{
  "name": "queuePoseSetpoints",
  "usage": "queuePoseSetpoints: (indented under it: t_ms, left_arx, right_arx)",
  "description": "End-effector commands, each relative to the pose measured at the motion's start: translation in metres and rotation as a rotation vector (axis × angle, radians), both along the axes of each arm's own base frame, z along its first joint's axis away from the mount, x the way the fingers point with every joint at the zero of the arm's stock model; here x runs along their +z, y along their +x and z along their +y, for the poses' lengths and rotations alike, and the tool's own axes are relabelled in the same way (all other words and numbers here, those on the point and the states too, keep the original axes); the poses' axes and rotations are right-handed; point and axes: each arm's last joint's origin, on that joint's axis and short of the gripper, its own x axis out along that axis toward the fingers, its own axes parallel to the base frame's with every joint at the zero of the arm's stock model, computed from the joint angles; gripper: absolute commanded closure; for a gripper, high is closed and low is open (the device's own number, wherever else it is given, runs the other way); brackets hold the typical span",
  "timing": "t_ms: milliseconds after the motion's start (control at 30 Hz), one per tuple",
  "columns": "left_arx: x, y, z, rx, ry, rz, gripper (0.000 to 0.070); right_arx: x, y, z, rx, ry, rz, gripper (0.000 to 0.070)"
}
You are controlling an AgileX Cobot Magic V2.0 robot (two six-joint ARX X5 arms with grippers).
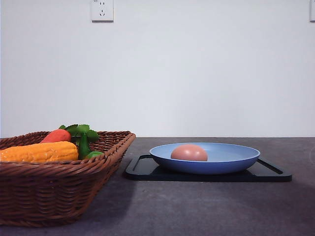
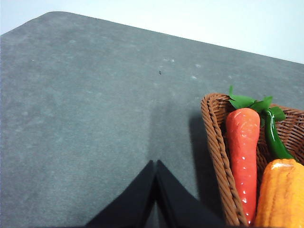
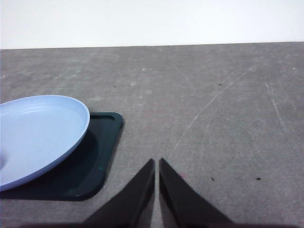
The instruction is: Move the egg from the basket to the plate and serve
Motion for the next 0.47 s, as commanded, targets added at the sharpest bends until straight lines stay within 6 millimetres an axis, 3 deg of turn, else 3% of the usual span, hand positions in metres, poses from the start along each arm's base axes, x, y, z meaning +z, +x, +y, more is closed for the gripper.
queuePoseSetpoints:
  t_ms: [0, 433]
  left_arx:
    - [-0.0095, 0.0007, 0.0, -0.001, -0.006, 0.039, 0.07]
    - [-0.0095, 0.0007, 0.0, -0.001, -0.006, 0.039, 0.07]
  right_arx:
    - [-0.0007, 0.0004, 0.0003, 0.0, 0.013, -0.007, 0.07]
    - [-0.0007, 0.0004, 0.0003, 0.0, 0.013, -0.007, 0.07]
